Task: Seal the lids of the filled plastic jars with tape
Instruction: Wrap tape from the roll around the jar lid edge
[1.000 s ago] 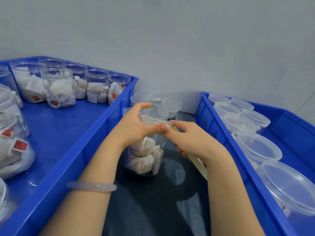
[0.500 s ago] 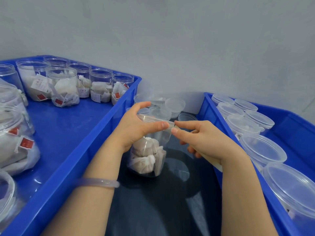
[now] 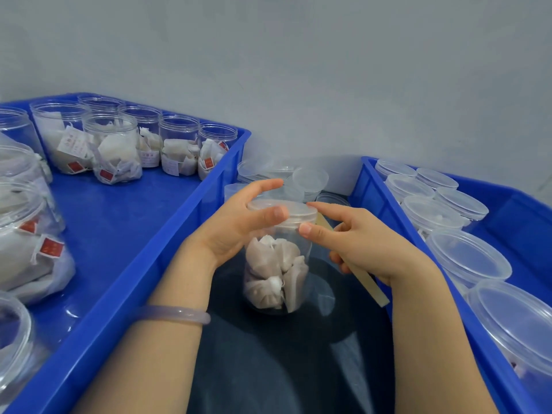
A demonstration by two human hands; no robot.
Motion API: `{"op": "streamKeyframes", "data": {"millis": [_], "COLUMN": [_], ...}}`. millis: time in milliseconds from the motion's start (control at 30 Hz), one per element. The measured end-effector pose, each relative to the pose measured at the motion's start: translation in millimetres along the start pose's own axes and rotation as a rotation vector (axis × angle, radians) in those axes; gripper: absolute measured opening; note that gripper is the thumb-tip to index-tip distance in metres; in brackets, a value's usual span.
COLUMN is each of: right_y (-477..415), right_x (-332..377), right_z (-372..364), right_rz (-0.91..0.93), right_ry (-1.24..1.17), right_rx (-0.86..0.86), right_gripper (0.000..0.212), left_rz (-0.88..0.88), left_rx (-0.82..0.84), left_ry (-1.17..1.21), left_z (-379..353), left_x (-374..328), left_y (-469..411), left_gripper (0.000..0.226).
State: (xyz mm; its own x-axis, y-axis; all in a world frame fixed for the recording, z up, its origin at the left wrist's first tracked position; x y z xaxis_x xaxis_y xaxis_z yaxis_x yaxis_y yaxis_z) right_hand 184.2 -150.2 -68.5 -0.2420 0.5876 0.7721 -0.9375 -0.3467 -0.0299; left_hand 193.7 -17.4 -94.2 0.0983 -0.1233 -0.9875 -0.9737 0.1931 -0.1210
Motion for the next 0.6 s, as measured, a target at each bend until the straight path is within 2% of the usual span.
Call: {"op": "streamKeyframes", "data": {"millis": [33,67,133,200,267,367,467,533,600], "right_y": [1.5,2.8,3.7,2.1,-2.6,-3.6,4.5,6.5,5.6], "right_x": [2.8,5.2,7.3,8.0,6.8,5.5,0.6,-1.7,-4.9], "right_z": [-1.5,-2.2,-3.7,-6.6,-8.9,-8.5,-5.7,2.5,10.2], "right_rz": [0.017,0.035,0.042,0.02,0.021,0.022,-0.007,-0.021,-0.035], "right_ry": [0.005,0.007,0.014,0.048,0.096,0.157,0.086,0.055,0.056], "right_rx": [0.007,0.009,0.003,0.001,0.004,0.02,0.078,0.044,-0.016], "right_gripper": [0.027,0.018,0.018,0.014,0.023,0.045,0.042,0.037,0.045], "left_rz": [-0.009,-0.027,-0.06,-0.076,-0.092,-0.135,-0.149,-0.147,-0.143], "left_rx": [-0.016,-0.048,-0.139,-0.158,-0.161,-0.176,-0.14,-0.129,-0.105], "left_ry": [-0.072,-0.164,-0.334,-0.483,-0.576,-0.6,-0.585,-0.568,-0.55], "left_z": [0.0,2.0,9.3,9.3,7.6,8.2,6.9,5.9,1.6], "left_x": [-2.3,-5.7,-14.1,-22.7,-28.6,-33.3,-32.4,-31.1,-29.0], "left_y": [0.1,0.2,-0.4,0.3,1.1,2.5,4.5,4.8,4.7], "left_gripper": [0.103,0.101,0.097,0.1,0.109,0.109,0.102,0.096,0.088]}}
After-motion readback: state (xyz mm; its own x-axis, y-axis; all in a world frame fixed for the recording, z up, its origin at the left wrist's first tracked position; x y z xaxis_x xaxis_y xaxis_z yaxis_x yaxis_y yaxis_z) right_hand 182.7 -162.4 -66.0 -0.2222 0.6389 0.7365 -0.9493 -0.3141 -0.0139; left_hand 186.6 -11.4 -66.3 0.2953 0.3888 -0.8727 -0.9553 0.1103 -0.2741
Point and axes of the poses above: each hand's wrist, its own y-axis away from the middle knuckle, its own z-axis out of the back of the hand, x = y × z, the point moved 10 cm from there along -y, towards the middle knuckle, and after that the axes turned 3 degrees about -x, right-handed, at the moved point
